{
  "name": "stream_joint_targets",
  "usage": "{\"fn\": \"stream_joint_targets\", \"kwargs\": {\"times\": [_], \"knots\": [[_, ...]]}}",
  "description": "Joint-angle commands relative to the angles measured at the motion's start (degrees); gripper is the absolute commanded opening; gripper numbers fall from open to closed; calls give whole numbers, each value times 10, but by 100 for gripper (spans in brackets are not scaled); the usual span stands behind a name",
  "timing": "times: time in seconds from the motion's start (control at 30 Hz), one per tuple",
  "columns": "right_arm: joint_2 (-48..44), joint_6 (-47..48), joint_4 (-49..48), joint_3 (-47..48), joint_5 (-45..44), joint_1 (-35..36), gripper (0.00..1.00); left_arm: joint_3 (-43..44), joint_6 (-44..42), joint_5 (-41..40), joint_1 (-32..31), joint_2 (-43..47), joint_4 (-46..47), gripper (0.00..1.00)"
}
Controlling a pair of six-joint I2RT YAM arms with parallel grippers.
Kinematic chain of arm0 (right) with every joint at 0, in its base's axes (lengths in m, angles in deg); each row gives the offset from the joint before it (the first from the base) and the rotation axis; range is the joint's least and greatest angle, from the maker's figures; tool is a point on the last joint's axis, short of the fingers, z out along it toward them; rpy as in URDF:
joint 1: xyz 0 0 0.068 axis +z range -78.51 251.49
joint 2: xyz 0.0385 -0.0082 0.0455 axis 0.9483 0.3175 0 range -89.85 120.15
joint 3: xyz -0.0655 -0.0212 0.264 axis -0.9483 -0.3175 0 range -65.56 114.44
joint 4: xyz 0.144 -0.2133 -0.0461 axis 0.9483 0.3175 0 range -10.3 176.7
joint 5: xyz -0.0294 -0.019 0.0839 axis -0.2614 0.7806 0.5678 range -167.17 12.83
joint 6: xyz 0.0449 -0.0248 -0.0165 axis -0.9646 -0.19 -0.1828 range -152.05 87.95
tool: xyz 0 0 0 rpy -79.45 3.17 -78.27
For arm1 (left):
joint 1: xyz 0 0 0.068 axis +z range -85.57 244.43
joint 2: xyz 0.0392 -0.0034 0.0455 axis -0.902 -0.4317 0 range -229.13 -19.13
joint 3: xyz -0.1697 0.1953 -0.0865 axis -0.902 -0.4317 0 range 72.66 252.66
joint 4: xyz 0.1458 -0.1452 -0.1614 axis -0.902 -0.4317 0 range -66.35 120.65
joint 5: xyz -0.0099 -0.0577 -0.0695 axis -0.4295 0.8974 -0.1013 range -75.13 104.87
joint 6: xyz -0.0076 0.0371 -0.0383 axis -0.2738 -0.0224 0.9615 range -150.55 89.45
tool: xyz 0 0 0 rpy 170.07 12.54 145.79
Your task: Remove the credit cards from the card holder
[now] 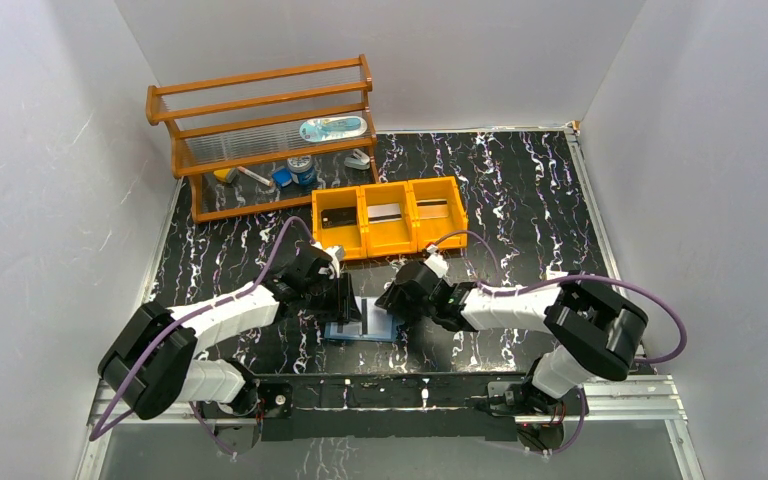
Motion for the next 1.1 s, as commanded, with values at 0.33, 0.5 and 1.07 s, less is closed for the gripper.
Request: {"fn": "stream_joint_targets", "kwargs": {"times": [0.33, 0.5, 1.07], "knots": [[-55, 97, 38, 20, -29, 7, 39, -12, -19, -46, 2, -7, -48, 30], [-87, 123, 30, 36, -59, 29, 38, -12, -20, -44, 2, 4, -51, 27], [5, 103, -58, 13, 22, 21, 32, -14, -18, -41, 2, 15, -50, 27]]}}
